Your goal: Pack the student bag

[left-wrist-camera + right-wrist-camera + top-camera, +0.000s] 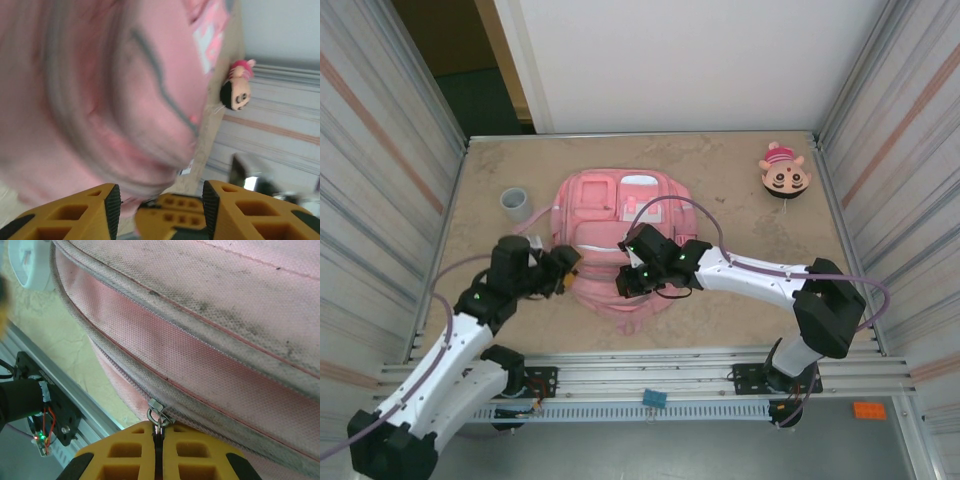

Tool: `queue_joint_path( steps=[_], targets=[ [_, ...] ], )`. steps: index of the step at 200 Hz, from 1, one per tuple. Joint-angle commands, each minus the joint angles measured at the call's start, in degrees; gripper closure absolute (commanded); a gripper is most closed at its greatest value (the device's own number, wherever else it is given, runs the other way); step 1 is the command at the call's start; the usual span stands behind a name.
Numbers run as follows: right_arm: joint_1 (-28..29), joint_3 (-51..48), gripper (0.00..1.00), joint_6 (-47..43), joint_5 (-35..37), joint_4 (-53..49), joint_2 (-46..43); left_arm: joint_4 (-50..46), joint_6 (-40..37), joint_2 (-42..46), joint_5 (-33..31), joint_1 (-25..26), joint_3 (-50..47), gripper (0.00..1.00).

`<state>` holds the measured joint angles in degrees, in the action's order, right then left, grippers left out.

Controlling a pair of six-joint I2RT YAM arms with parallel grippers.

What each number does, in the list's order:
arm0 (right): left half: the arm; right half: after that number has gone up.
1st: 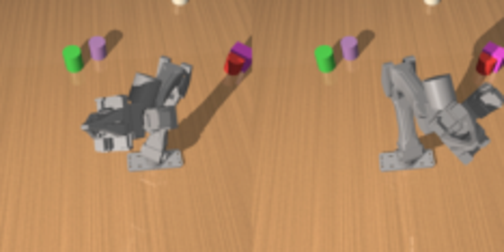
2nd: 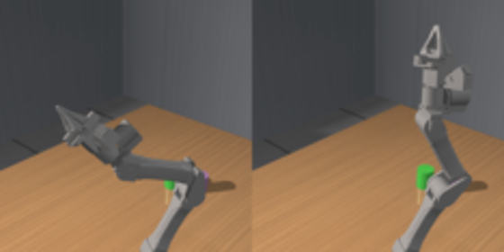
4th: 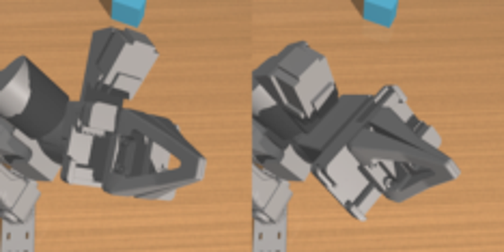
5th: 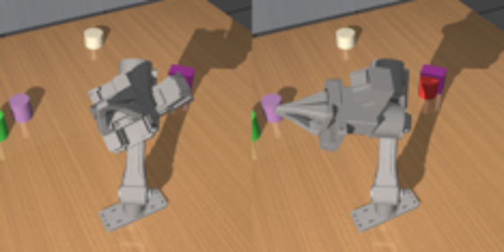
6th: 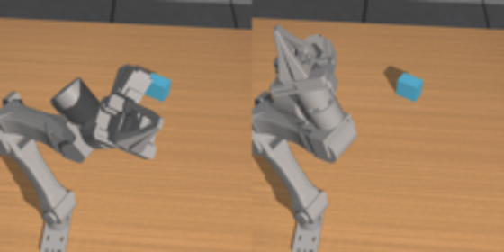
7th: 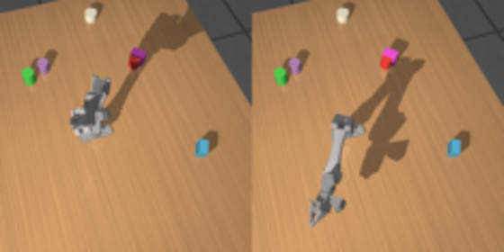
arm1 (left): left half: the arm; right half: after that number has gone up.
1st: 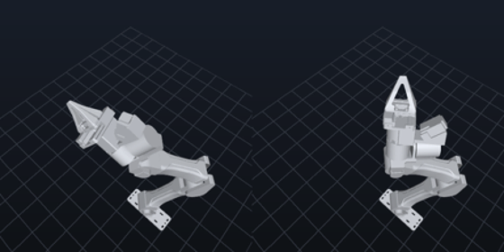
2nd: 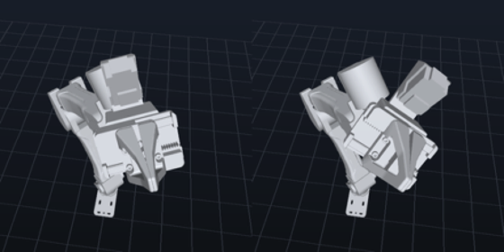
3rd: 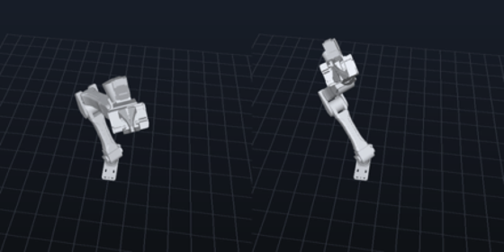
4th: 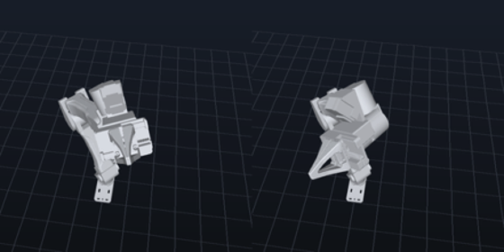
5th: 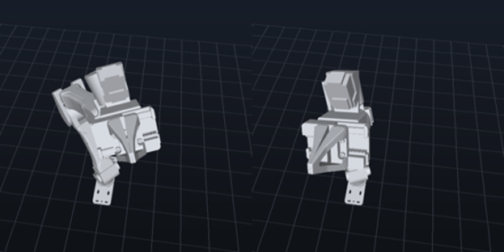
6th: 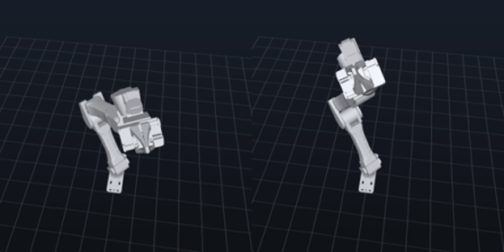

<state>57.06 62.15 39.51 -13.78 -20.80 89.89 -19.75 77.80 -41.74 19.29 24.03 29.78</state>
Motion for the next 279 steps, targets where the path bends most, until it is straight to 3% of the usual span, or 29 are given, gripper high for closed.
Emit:
queue_joint_path(
  steps=[1,89,104,134,174,214,240,262,279],
  targets=[
    [0.9,2.3,1.0,-0.2,-2.2,0.6,-0.4,1.6,11.3,1.4,-7.3,3.8,-3.8,0.51],
    [2.7,1.9,1.0,-0.8,-1.6,0.4,-1.3,13.3,13.6,-9.0,-5.3,5.6,-4.0,0.54],
    [2.6,1.5,1.0,-0.8,-1.5,0.5,-1.9,13.6,12.8,-10.3,-5.0,5.6,-3.7,0.63],
    [0.9,0.2,1.0,-2.9,0.5,-3.8,-4.4,8.4,11.1,-9.3,-6.7,3.5,-4.1,1.0],
    [-9.9,-4.5,1.0,-8.9,3.0,-14.7,-10.4,-1.6,3.8,-3.2,-3.2,-5.9,-3.8,1.0],
    [-24.1,-6.3,1.0,-15.8,-1.7,-13.5,-10.6,-3.9,-1.5,-1.4,5.0,-12.6,-3.8,1.0],
    [-27.6,-3.4,1.0,-18.3,-2.9,-11.5,-5.9,-4.5,-4.3,-3.5,8.1,-13.0,-2.5,1.0],
    [-26.9,-1.4,1.0,-18.4,-5.0,-10.3,-4.0,-4.3,-5.2,-4.5,8.9,-13.0,-0.7,1.0],
    [-24.1,-1.2,1.0,-18.0,-6.2,-9.4,-4.6,-3.4,-4.6,-4.5,9.7,-12.6,0.8,0.69]
  ],
)
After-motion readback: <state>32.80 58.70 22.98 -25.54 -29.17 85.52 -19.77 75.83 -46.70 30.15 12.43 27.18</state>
